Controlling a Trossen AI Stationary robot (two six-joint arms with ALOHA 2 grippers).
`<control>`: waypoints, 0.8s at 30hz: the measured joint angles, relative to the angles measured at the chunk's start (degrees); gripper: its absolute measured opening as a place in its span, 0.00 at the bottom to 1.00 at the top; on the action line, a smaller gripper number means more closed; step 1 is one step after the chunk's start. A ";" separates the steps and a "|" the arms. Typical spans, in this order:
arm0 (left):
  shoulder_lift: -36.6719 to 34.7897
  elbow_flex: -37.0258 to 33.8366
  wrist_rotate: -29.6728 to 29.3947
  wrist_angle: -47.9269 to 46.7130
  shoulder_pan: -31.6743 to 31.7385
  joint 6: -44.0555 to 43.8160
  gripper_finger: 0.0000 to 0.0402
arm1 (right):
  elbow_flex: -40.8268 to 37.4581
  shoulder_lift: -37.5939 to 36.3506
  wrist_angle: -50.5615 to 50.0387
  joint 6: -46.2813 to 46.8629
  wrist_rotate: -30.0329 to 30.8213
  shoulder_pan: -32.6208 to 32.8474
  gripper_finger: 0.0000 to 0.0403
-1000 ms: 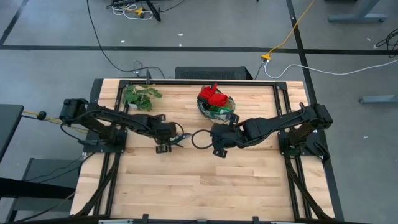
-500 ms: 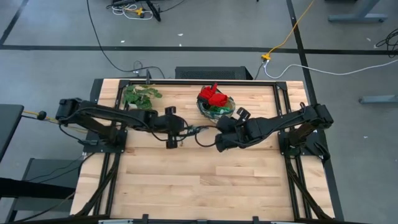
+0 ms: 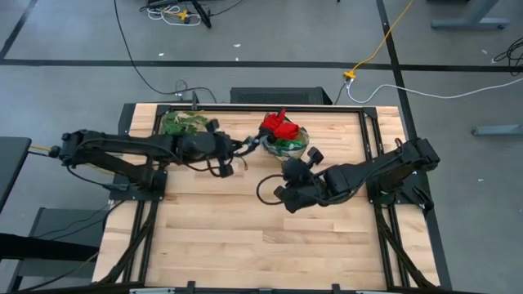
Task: Pick & Place Garden tools in Gardening bag
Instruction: Put the dark green shear scissors into the patterned white gardening bag
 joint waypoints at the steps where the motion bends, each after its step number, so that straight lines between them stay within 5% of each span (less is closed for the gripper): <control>1: -0.12 0.00 -0.67 -0.12 0.00 0.07 0.13 | -0.01 -0.02 2.05 -1.62 -0.17 0.11 0.12; 10: -0.10 0.00 -2.16 0.37 -0.02 1.09 0.13 | -1.39 -0.10 17.02 -13.69 -4.76 -0.73 0.12; 16: -0.53 0.00 -3.30 0.64 -0.02 1.13 0.13 | -8.59 -0.60 33.90 -20.03 -10.80 -2.66 0.12; 24: -0.62 0.00 -4.35 0.79 -0.02 1.51 0.13 | -16.79 -4.80 46.14 -22.60 -10.48 -5.50 0.12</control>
